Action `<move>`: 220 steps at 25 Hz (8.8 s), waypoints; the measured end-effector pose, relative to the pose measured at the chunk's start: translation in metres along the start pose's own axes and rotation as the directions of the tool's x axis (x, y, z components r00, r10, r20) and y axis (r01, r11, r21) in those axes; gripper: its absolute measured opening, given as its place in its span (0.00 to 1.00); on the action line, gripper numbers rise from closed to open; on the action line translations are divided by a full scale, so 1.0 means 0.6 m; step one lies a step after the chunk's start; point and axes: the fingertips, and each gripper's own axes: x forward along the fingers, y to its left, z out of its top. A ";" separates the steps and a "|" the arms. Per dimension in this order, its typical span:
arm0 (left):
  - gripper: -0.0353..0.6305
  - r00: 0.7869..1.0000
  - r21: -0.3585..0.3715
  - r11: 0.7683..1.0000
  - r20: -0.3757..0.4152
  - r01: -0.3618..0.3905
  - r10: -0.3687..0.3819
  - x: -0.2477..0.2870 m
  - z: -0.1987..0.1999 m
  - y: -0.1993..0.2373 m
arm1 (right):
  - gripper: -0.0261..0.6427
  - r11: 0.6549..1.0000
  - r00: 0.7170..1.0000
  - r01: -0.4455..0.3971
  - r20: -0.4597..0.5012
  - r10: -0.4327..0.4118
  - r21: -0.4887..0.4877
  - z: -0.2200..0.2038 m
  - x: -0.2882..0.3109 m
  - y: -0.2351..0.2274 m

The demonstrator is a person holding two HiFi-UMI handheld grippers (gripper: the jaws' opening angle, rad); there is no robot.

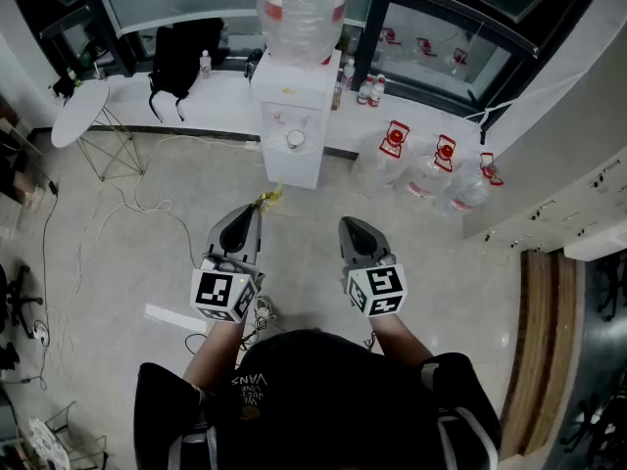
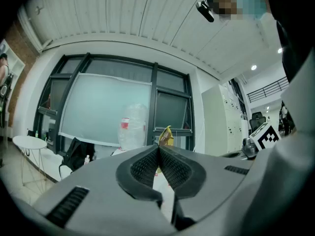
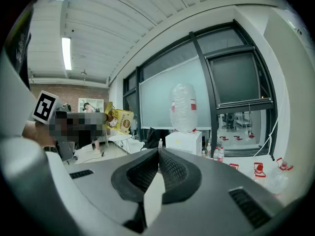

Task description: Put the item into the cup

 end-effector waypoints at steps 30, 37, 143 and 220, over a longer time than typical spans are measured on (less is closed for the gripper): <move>0.08 0.983 -0.061 0.987 -0.096 0.148 -0.154 0.096 -0.067 0.299 | 0.11 0.963 0.977 0.209 -0.002 -0.212 0.169 -0.008 0.246 0.068; 0.08 0.985 -0.066 0.991 -0.123 0.116 -0.123 0.191 -0.091 0.334 | 0.11 0.965 0.981 0.193 -0.016 -0.193 0.176 -0.001 0.336 -0.009; 0.08 0.494 0.183 0.730 -0.837 0.658 -0.236 0.919 -0.938 0.423 | 0.11 0.720 0.829 0.559 -0.276 -0.486 0.412 -0.318 0.737 -0.385; 0.08 0.953 0.025 0.977 -0.223 0.214 -0.203 0.580 -0.173 0.442 | 0.11 0.973 0.983 0.135 -0.146 -0.108 0.188 0.009 0.660 -0.199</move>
